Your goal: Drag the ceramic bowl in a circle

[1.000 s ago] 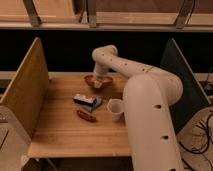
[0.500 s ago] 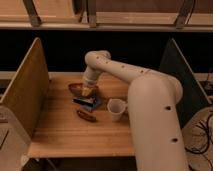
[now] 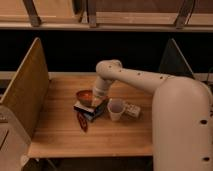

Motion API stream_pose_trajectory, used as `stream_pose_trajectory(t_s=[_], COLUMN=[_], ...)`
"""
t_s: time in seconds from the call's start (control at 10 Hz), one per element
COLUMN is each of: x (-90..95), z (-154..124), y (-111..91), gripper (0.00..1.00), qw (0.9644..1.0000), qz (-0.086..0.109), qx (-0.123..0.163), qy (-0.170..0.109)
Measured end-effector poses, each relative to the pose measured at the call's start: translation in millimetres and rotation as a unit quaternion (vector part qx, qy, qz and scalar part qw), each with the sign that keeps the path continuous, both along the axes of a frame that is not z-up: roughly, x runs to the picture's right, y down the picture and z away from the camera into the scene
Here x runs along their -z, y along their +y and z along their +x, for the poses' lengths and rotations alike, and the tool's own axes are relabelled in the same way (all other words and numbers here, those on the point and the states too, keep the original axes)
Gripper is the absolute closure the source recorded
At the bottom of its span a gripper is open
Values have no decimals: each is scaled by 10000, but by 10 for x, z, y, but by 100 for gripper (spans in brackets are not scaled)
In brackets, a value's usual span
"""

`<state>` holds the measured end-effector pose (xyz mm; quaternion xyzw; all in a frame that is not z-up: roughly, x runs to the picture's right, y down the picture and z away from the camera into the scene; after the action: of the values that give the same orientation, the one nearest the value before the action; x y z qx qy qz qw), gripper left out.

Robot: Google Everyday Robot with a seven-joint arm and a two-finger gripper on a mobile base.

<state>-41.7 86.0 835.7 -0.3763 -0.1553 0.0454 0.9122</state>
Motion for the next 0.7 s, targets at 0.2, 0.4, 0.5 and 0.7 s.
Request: stream_pose_trajectory(t_s=[0.2, 0.4, 0.5, 0.7], x=[-196, -392, -449, -449], z=[376, 331, 206, 192], y=[-123, -349, -444, -447], gripper=[100, 99, 96, 96], qw=[9986, 9976, 9973, 9973], qz=[188, 455, 589, 599], qx=[-101, -103, -15, -5], qy=[479, 512, 433, 416])
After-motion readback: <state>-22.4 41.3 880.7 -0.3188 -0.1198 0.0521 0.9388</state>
